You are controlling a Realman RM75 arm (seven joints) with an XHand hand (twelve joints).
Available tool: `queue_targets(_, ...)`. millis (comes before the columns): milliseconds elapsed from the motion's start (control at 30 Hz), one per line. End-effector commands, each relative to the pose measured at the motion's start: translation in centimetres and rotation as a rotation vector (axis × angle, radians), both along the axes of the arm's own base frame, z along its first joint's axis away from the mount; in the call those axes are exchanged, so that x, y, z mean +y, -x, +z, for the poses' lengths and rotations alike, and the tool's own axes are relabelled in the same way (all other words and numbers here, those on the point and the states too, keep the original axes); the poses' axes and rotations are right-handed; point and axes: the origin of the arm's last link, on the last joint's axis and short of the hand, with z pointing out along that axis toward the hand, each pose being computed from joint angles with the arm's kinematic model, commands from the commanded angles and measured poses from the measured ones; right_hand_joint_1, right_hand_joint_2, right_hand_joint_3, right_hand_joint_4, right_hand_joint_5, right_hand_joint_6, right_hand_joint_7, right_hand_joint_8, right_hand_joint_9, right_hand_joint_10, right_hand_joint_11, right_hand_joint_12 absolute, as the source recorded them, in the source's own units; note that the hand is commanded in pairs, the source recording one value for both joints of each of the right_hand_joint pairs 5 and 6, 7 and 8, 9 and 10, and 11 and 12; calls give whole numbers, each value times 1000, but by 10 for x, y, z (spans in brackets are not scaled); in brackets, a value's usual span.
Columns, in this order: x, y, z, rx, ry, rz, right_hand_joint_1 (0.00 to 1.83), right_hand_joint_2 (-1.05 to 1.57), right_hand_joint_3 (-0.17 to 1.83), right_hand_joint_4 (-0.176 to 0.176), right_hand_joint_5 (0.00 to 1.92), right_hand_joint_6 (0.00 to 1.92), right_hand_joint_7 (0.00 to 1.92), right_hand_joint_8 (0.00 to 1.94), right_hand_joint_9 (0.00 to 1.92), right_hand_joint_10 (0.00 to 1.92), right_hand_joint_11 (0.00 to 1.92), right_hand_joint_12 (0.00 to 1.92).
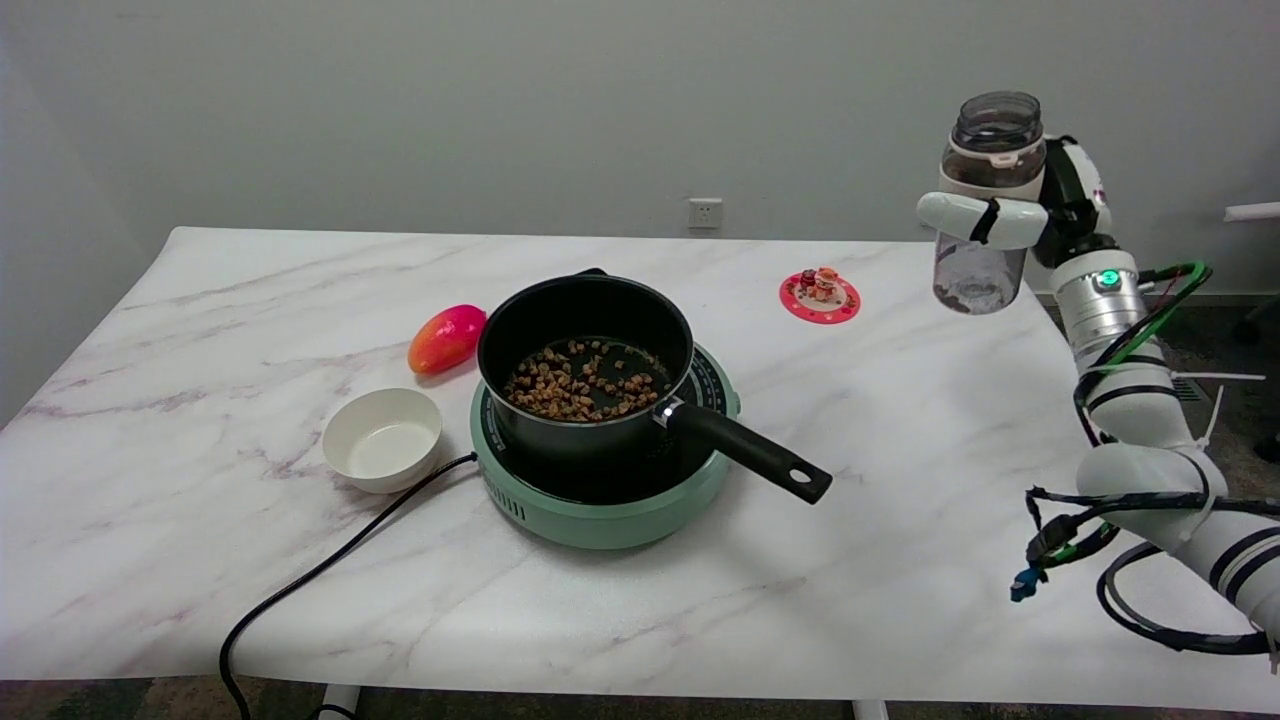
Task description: Place the bottle onto the table.
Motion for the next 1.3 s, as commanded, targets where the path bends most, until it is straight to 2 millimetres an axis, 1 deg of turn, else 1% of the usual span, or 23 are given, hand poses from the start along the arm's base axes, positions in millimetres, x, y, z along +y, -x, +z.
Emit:
queue_targets(33,-34,61,-1,-258,-33,-45,1418,1369,407,0,1920,1920,1885,1885,1405,1405,1297,1297)
queue_targets(67,-40,60,-6,-257,-50,-30,1424,1359,417,0,1920,1920,1881,1881,1399,1399,1295,1295)
queue_targets(133,-51,68,-9,-268,-83,-19,1437,1330,438,0,1909,1909,1873,1873,1389,1389,1287,1287)
queue_targets(233,-57,81,-16,-297,-122,-23,1456,1275,494,0,1905,1905,1865,1865,1372,1372,1277,1277)
queue_targets(333,-59,93,-21,-331,-117,-2,1452,1270,507,0,1908,1908,1863,1863,1369,1369,1273,1273)
queue_targets(400,-60,97,-26,-343,-119,22,1458,1255,511,0,1896,1896,1856,1856,1361,1361,1267,1267)
queue_targets(600,-51,112,-33,-340,-133,-1,1470,1216,556,0,1878,1878,1847,1847,1349,1349,1257,1257)
queue_targets(733,-44,113,-33,-284,-142,-2,1485,1175,588,0,1866,1866,1839,1839,1338,1338,1248,1248)
queue_targets(800,-40,113,-34,-229,-141,-5,1491,1165,610,0,1876,1876,1844,1844,1342,1342,1251,1251)
queue_targets(1000,-32,113,-37,-46,-96,-39,1470,1215,554,0,1896,1896,1854,1854,1352,1352,1254,1254)
queue_targets(1067,-29,115,-38,-10,-78,-48,1450,1254,519,0,1912,1912,1860,1860,1362,1362,1265,1265)
queue_targets(1300,-23,126,-43,-32,-59,-60,1415,1308,440,0,1920,1920,1867,1867,1369,1369,1282,1282)
